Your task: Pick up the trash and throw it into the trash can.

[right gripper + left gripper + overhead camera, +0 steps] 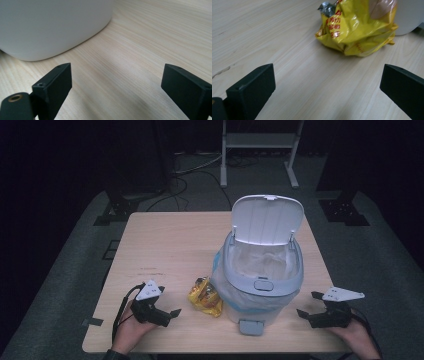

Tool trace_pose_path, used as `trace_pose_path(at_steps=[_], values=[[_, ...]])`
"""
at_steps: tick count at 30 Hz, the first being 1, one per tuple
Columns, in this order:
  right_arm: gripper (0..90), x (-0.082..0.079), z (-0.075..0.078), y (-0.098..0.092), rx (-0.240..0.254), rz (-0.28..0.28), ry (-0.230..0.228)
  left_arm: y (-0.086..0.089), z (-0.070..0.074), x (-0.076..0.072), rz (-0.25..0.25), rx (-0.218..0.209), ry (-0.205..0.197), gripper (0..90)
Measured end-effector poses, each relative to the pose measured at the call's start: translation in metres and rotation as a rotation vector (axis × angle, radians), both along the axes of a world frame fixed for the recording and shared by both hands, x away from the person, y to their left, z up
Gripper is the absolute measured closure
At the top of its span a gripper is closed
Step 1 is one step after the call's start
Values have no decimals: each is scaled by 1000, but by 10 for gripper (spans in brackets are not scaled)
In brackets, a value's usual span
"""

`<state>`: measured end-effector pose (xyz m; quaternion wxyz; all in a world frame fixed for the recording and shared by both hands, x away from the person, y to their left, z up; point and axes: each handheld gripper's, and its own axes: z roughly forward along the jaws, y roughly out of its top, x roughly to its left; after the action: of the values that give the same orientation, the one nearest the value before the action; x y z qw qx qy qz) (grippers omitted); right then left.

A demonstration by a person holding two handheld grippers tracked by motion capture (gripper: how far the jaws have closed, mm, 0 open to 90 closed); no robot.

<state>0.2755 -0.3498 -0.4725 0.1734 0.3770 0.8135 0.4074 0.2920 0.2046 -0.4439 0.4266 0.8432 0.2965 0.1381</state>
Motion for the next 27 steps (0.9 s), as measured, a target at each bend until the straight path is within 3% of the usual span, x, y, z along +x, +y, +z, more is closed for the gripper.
trace_pose_path(at_steps=[18,27], values=[[88,7,-15,3,-78,-16,53,-39,24,3,-76,-31,-17,0],[88,8,-16,3,-79,-19,63,-59,30,11,-101,-39,-6,0]])
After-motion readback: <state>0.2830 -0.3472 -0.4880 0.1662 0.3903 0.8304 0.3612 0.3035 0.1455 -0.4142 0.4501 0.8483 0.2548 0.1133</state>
